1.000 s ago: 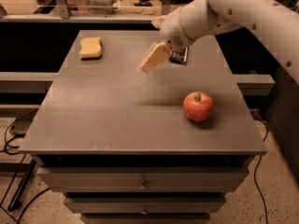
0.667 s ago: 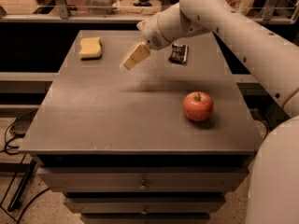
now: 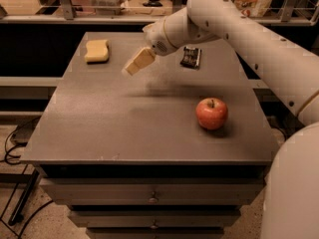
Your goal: Pick sponge
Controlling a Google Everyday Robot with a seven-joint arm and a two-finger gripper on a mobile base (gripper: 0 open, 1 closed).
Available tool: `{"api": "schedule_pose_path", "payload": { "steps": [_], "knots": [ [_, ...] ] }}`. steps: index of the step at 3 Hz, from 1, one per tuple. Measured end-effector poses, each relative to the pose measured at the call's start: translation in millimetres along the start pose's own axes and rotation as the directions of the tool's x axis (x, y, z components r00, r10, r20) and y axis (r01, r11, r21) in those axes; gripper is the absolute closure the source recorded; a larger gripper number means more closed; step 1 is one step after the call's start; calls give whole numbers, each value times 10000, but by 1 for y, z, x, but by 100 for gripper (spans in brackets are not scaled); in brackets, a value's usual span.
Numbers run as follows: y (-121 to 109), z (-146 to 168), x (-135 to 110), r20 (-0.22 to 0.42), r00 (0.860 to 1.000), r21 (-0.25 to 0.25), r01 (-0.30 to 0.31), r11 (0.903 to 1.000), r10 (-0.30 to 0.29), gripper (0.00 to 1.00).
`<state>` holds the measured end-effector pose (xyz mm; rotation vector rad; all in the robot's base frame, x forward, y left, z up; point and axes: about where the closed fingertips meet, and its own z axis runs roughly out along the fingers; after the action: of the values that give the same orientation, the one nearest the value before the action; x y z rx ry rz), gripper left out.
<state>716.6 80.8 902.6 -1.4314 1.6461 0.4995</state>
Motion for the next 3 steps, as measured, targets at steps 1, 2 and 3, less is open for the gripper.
{"api": "schedule_pose_path", "payload": {
  "steps": [1, 2, 3],
  "knots": [
    [6, 24, -12, 354, 9982, -56, -474, 9989, 476, 0],
    [7, 45, -23, 603, 9946, -66, -841, 9964, 843, 0],
    [7, 45, -23, 604, 9946, -67, -841, 9964, 844, 0]
  ]
}}
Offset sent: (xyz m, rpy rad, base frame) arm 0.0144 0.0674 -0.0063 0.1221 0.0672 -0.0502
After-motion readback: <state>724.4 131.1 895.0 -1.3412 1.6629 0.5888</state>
